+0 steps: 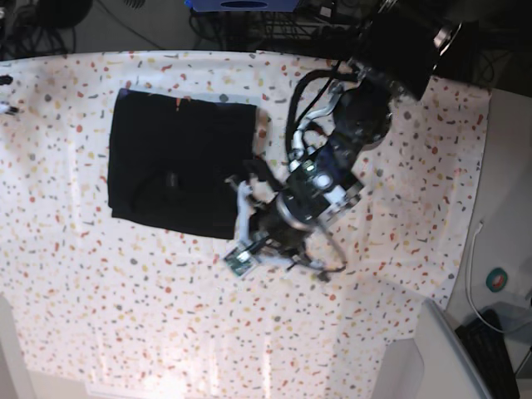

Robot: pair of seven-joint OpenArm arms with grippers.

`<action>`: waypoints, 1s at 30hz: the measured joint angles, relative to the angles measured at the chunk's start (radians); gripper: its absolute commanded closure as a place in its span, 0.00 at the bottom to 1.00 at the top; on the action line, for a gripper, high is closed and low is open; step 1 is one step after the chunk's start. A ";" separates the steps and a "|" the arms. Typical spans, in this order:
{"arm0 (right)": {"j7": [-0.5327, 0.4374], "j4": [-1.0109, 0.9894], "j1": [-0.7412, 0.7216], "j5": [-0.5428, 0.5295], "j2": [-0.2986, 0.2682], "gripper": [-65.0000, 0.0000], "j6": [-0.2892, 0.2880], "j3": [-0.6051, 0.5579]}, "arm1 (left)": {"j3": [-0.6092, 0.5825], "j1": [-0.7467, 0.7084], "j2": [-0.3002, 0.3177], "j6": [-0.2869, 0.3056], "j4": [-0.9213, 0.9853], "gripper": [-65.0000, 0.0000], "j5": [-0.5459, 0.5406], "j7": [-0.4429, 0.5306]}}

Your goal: Layout the t-shirt on the table in an organized manner, then fold the t-shirt properly

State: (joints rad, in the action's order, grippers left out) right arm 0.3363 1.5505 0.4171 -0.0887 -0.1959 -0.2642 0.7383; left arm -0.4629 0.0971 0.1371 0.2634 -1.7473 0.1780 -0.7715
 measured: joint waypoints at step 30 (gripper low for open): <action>-0.060 -0.762 0.122 -0.004 0.034 1.00 -0.110 -0.452 | 0.185 -0.779 0.076 -0.002 0.422 1.00 -0.005 0.350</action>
State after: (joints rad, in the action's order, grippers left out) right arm 0.2768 0.7887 0.5392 -0.0925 -0.1616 -0.3740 0.2867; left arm -0.2783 -0.6819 0.2131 0.2615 -1.3251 0.1726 -0.4213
